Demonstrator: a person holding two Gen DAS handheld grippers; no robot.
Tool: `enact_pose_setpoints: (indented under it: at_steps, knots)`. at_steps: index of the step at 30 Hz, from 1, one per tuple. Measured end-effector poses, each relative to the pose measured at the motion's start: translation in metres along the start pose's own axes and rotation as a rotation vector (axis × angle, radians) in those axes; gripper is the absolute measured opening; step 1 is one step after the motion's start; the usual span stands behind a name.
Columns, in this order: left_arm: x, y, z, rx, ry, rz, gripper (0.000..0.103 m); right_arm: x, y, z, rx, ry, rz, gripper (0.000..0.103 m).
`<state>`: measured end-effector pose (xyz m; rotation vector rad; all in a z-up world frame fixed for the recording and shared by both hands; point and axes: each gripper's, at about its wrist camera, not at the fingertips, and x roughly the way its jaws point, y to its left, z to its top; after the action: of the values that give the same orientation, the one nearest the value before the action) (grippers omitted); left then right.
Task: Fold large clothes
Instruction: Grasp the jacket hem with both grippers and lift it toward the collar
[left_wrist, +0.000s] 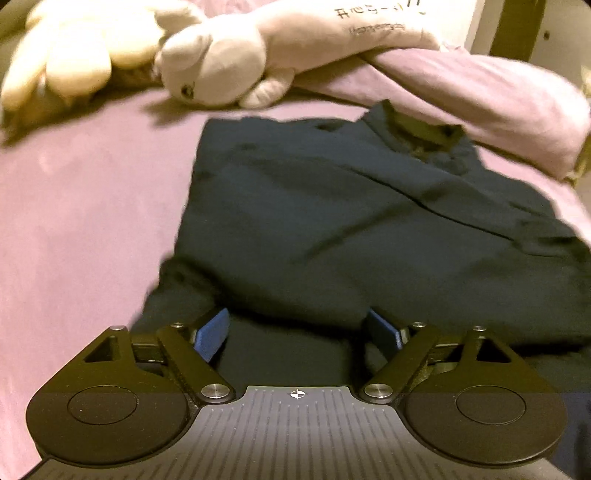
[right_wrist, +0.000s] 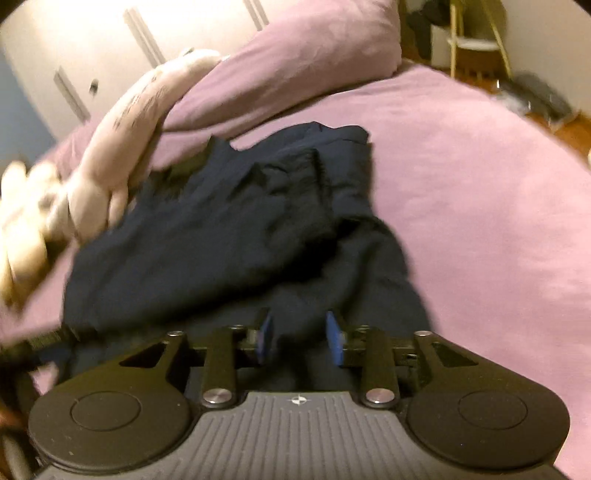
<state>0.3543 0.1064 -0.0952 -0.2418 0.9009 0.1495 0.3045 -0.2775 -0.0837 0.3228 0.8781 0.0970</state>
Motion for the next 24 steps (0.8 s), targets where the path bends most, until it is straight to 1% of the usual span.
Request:
enact_pose_setpoints:
  at_steps: [1,2,5,7,9,10,12,14,16,18,20,21,22,24]
  knots:
    - [-0.012,0.007,-0.007,-0.004,0.001,-0.034,0.082,-0.014,-0.007,-0.006,-0.008,0.001,-0.006,0.035]
    - [-0.027,0.016,-0.016,0.001,-0.019,-0.055,0.083,-0.028,-0.016,-0.014,-0.004,-0.002,0.001,0.036]
    - [-0.072,0.045,-0.043,-0.003,-0.063,-0.071,0.083,-0.062,-0.040,-0.042,-0.005,0.042,0.023,0.038]
    - [-0.104,0.073,-0.062,-0.024,-0.081,-0.090,0.085,-0.081,-0.049,-0.063,-0.033,0.072,0.027,0.041]
    - [-0.132,0.103,-0.084,-0.042,-0.080,-0.107,0.088,-0.097,-0.057,-0.087,-0.048,0.105,0.045,0.050]
    - [-0.143,0.116,-0.094,-0.049,-0.075,-0.114,0.089,-0.104,-0.062,-0.100,-0.055,0.124,0.062,0.053]
    - [-0.162,0.139,-0.119,-0.070,-0.059,-0.085,0.090,-0.114,-0.064,-0.121,-0.084,0.154,0.072,0.059]
    - [-0.173,0.160,-0.145,-0.087,-0.022,-0.077,0.090,-0.120,-0.068,-0.141,-0.120,0.173,0.075,0.060]
    - [-0.176,0.175,-0.172,-0.113,0.036,-0.070,0.090,-0.126,-0.075,-0.151,-0.107,0.172,0.086,0.060]
    - [-0.174,0.182,-0.191,-0.122,0.079,-0.083,0.089,-0.133,-0.083,-0.153,-0.078,0.150,0.110,0.059]
    - [-0.172,0.186,-0.205,-0.138,0.114,-0.102,0.087,-0.137,-0.090,-0.150,-0.048,0.139,0.094,0.055]
    - [-0.171,0.187,-0.209,-0.154,0.140,-0.116,0.083,-0.140,-0.093,-0.148,-0.037,0.140,0.105,0.055]
    - [-0.172,0.188,-0.213,-0.157,0.152,-0.138,0.082,-0.144,-0.096,-0.147,-0.035,0.131,0.101,0.055]
    - [-0.176,0.188,-0.218,-0.150,0.153,-0.201,0.081,-0.148,-0.098,-0.146,-0.064,0.114,0.046,0.056]
